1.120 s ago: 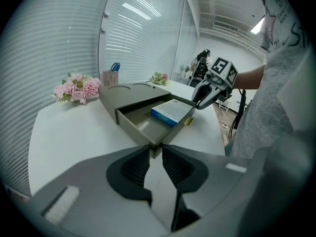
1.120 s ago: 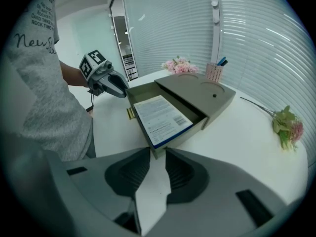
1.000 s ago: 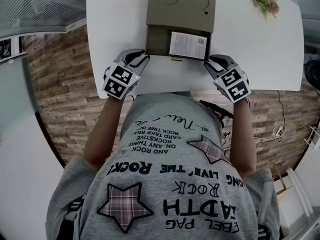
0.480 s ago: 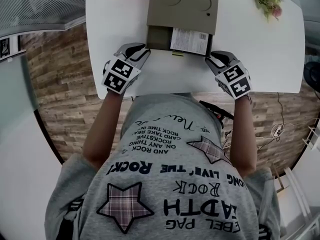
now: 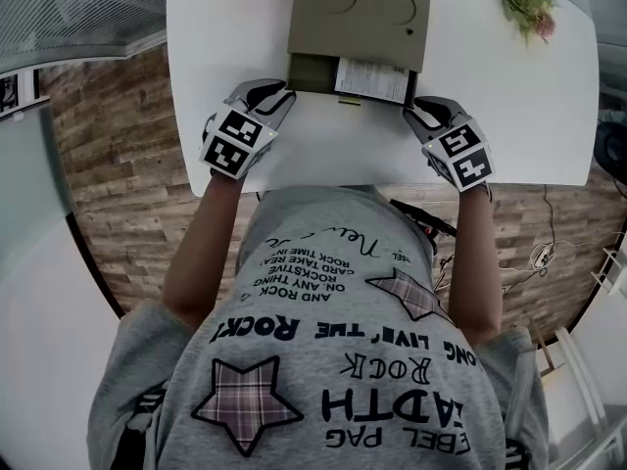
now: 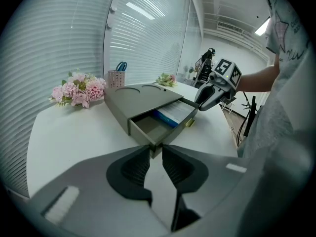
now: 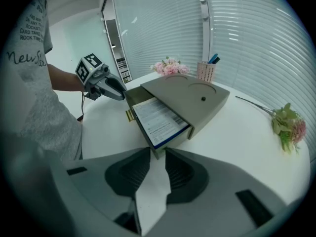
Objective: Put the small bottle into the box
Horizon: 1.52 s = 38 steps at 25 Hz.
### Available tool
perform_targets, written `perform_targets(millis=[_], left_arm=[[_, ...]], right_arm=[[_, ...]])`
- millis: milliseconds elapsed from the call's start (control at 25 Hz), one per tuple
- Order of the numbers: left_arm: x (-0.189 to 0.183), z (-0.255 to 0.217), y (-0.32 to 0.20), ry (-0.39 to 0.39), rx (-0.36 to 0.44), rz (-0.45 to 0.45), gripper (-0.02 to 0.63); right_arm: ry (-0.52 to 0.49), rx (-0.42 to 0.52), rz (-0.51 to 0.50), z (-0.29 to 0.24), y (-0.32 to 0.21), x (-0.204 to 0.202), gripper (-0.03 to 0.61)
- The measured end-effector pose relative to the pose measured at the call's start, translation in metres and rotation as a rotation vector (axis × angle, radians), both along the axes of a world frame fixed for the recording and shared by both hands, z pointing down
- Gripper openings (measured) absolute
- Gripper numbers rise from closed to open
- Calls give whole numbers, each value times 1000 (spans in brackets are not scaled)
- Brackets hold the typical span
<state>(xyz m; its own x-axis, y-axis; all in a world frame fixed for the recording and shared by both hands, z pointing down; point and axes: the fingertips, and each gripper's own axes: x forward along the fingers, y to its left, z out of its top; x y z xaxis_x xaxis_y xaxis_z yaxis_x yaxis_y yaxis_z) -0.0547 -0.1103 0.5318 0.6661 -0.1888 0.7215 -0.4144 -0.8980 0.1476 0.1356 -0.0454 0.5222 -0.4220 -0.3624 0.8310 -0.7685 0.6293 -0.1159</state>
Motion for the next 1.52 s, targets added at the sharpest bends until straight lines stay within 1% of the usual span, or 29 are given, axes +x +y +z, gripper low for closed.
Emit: perform_targets(millis=[400,680,1120,1320,1400,1520], left_arm=[[6,1,-12,4,9,-24,89],[9,3,-19,-4,-2,-42,89],[10,6,-27,-30,10,-54,89],[13,6,-31,-18,10,-58,89],[15,6,-33,-13,12,-60,89],[16,6,-37,-19,18,-66,89]], right_arm=[[-5,14,36,1,-11,5,103],[10,25,56,3,-21,9,103],[15,35,84,5,-29,11,104],[5,38,112,5,-33,14,104],[11,43,120,5,-36,16,104],[49,58,105,5,-40,16,104]])
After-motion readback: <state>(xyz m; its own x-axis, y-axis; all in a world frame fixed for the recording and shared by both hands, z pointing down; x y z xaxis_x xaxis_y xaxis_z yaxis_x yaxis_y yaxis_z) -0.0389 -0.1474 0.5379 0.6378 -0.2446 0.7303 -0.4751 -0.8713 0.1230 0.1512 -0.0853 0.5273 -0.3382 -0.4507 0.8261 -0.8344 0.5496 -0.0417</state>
